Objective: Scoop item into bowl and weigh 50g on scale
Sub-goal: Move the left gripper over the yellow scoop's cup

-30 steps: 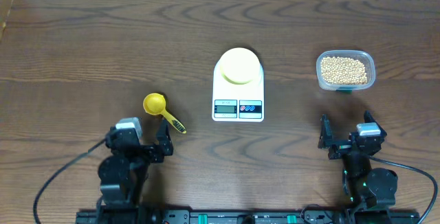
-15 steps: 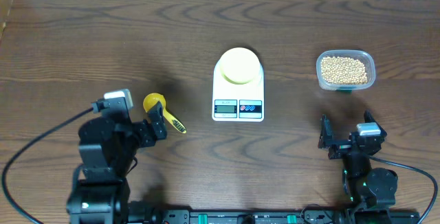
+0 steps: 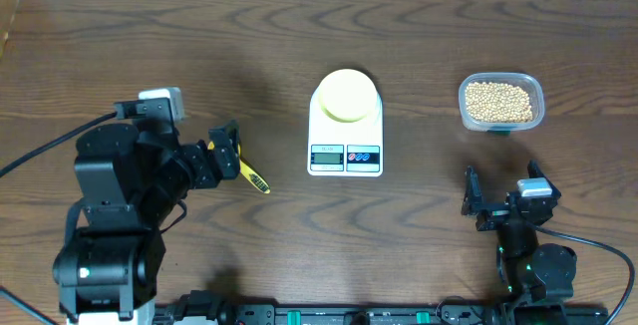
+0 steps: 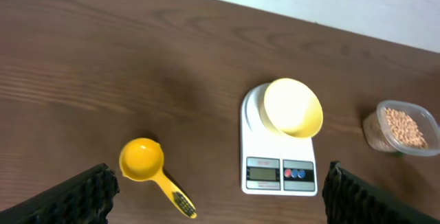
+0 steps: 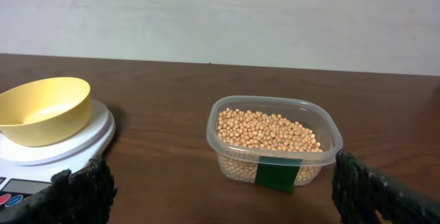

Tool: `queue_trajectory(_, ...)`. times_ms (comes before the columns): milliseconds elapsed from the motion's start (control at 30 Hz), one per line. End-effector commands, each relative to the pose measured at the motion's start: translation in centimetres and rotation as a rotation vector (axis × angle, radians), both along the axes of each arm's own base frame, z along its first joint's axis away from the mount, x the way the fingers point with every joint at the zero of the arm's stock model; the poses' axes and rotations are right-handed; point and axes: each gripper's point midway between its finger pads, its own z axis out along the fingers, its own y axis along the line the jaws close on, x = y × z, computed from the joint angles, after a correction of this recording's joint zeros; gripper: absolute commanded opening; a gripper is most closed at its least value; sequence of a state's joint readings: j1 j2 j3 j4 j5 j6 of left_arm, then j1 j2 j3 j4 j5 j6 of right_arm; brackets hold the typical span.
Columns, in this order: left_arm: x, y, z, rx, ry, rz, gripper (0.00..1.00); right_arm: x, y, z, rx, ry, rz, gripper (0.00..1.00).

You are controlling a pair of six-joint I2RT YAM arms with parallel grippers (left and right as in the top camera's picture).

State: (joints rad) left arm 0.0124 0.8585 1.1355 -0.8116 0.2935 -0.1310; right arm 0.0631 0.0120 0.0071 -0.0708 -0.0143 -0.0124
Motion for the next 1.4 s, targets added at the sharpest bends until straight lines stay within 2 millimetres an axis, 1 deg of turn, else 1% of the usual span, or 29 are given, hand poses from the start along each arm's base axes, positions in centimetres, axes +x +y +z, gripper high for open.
queue_trajectory(0, 0.1, -0.5, -0.1, -0.033, 0.023, -0.021, 0.98, 0.0, 0.2, -0.1, -0.011, -0.001, 0.008, 0.99)
queue_trajectory(200, 0.0, -0.5, -2.1, -0.056, 0.124, -0.002, 0.98, 0.0, 0.2, -0.1, -0.011, 0.0, 0.009, 0.99)
queue_trajectory(300, 0.2, -0.5, -2.4, -0.055, 0.138, -0.001, 0.98, 0.0, 0.2, -0.1, -0.011, -0.001, 0.008, 0.99)
queue_trajectory(533, 0.4, -0.5, -2.8, -0.104, 0.169, 0.039, 0.98, 0.0, 0.2, -0.1, -0.011, -0.001, 0.008, 0.99)
queue_trajectory(1100, 1.1, -0.5, -3.3, -0.112, 0.186, 0.049, 0.98, 0.0, 0.2, -0.1, -0.011, -0.001, 0.008, 0.99)
queue_trajectory(1233, 1.4, -0.5, -3.4, -0.163, 0.204, 0.092, 0.98, 0.0, 0.2, -0.1, -0.011, -0.001, 0.008, 0.99)
queue_trajectory(1367, 1.4, -0.5, -3.5, -0.165, 0.213, 0.096, 0.98, 0.0, 0.2, -0.1, -0.012, -0.001, 0.009, 0.99)
